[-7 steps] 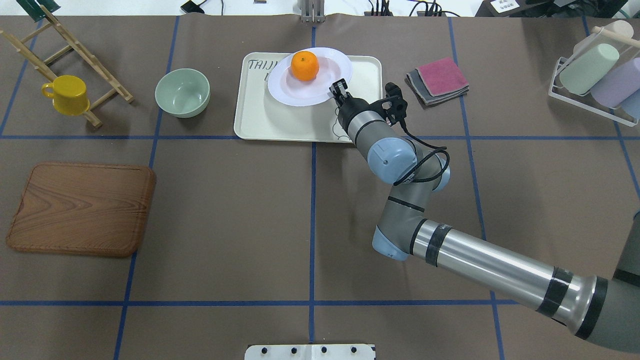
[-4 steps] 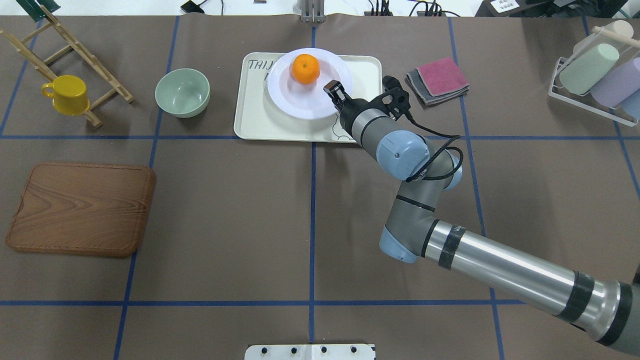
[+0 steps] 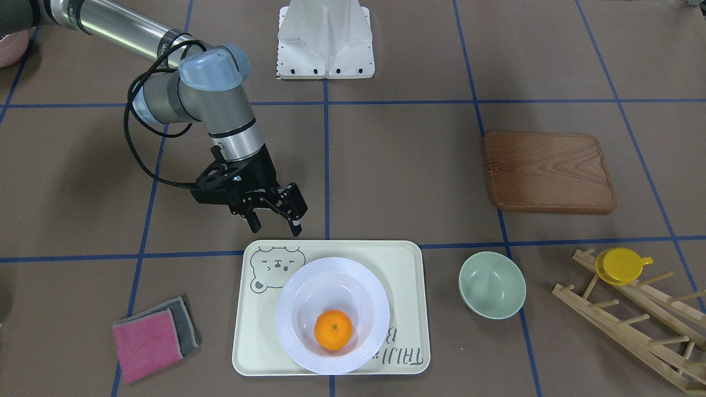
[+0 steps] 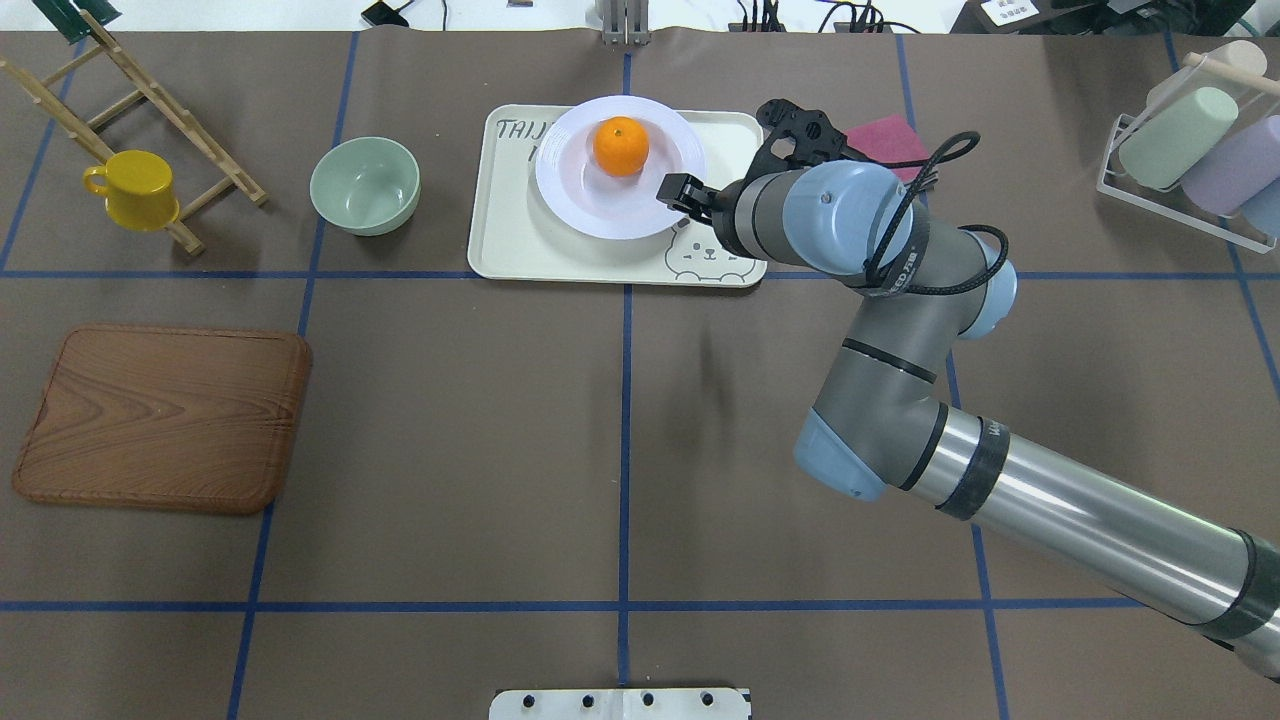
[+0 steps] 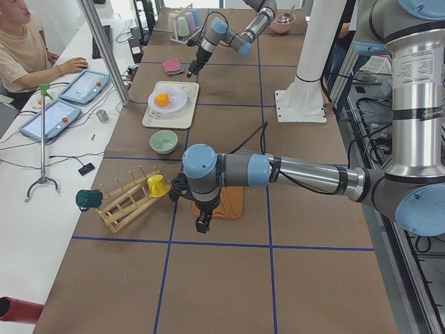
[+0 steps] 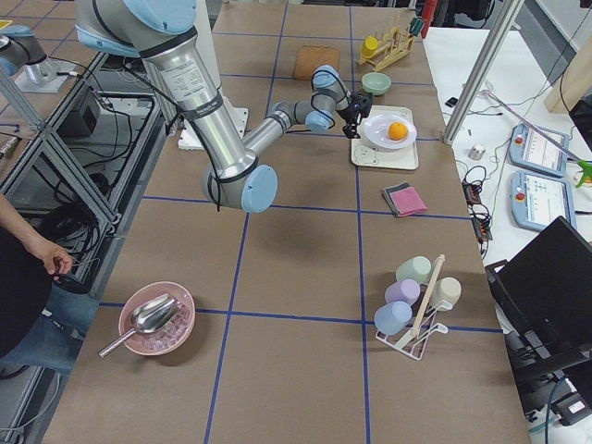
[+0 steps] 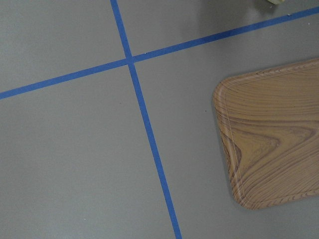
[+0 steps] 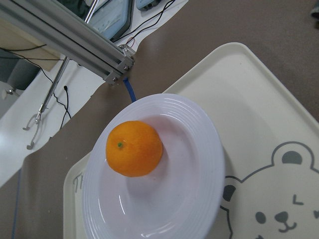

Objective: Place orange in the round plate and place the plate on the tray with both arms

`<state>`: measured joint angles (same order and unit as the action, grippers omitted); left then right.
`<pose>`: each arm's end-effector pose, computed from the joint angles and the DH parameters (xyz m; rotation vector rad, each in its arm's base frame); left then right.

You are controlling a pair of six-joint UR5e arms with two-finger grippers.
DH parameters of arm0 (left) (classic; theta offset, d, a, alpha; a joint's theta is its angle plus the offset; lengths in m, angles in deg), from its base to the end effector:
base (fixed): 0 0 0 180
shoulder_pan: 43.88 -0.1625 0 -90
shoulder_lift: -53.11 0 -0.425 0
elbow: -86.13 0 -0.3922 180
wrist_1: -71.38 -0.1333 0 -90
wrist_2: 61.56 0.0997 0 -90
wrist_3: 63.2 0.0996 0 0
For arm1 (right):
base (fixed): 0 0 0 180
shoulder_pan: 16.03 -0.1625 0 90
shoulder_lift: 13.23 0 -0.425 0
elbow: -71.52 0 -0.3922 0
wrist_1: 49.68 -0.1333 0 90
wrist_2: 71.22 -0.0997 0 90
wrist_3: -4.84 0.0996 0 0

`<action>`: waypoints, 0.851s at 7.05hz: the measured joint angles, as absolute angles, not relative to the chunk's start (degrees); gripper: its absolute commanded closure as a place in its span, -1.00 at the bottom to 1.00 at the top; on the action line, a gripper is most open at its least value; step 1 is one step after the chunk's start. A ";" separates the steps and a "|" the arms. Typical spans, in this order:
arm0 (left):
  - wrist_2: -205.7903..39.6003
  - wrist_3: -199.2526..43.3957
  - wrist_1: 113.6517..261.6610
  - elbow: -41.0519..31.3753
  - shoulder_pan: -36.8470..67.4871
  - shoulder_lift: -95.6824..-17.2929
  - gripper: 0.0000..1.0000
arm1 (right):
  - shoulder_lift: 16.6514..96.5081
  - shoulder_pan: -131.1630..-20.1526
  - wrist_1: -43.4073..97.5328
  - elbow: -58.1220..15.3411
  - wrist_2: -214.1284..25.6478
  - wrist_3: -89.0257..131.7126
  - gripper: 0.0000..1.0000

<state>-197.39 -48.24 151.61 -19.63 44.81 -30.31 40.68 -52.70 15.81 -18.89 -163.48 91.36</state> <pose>-0.0518 -0.4388 0.5926 0.0856 0.7978 0.2645 -0.4850 -0.5224 0.2337 0.3359 -1.0243 0.5019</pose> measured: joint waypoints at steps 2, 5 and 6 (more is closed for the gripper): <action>-197.28 -48.18 151.70 -19.62 44.86 -30.30 -0.99 | 41.37 -55.42 24.70 -22.58 -169.74 82.35 -1.00; -197.20 -48.17 151.77 -19.71 44.89 -30.23 -0.99 | 44.73 -60.72 26.12 -23.78 -178.85 72.32 -1.00; -197.19 -48.15 151.81 -19.73 44.89 -30.22 -0.99 | 46.42 -63.11 26.15 -24.16 -182.19 68.31 -1.00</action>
